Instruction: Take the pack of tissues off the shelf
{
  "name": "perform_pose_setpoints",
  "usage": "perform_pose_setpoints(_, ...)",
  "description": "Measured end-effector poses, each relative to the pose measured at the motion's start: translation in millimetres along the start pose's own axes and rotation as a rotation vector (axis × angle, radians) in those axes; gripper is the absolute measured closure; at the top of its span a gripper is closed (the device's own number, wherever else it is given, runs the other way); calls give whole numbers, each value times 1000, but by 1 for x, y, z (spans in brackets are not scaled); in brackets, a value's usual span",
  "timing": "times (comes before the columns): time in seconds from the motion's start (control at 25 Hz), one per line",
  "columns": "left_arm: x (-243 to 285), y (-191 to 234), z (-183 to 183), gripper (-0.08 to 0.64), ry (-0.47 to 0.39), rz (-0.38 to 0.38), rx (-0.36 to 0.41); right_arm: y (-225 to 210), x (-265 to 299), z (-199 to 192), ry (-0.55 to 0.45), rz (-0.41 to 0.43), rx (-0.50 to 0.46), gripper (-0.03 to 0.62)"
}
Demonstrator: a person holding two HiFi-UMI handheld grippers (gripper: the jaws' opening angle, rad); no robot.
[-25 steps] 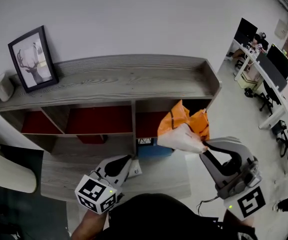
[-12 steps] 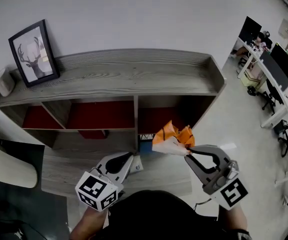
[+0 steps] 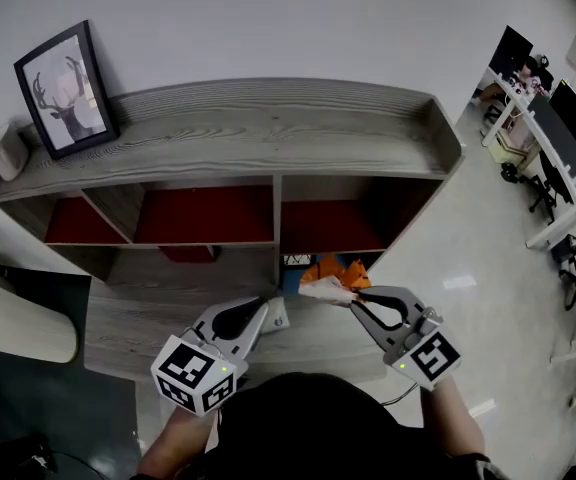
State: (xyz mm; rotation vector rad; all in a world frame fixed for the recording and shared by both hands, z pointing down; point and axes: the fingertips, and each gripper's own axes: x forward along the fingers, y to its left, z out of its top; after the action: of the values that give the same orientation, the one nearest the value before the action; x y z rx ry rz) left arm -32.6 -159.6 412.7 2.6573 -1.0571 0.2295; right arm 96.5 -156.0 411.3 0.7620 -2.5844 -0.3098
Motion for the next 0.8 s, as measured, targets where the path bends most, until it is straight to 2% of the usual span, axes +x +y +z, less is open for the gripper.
perform_pose_setpoints(0.12,1,0,-1,545,4,0,-1,5,11,-25,36,20,63,552)
perform_pose_setpoints(0.32,2,-1,0,545,6,-2,4,8,19,-50,70,17,114,552)
perform_pose_setpoints(0.52,3,-1,2,545,6,0,10,11,27,-62,121,-3,63,552)
perform_pose_setpoints(0.8,3,4,-3,545,13,12,3,13,43,-86,149,-7,88,552)
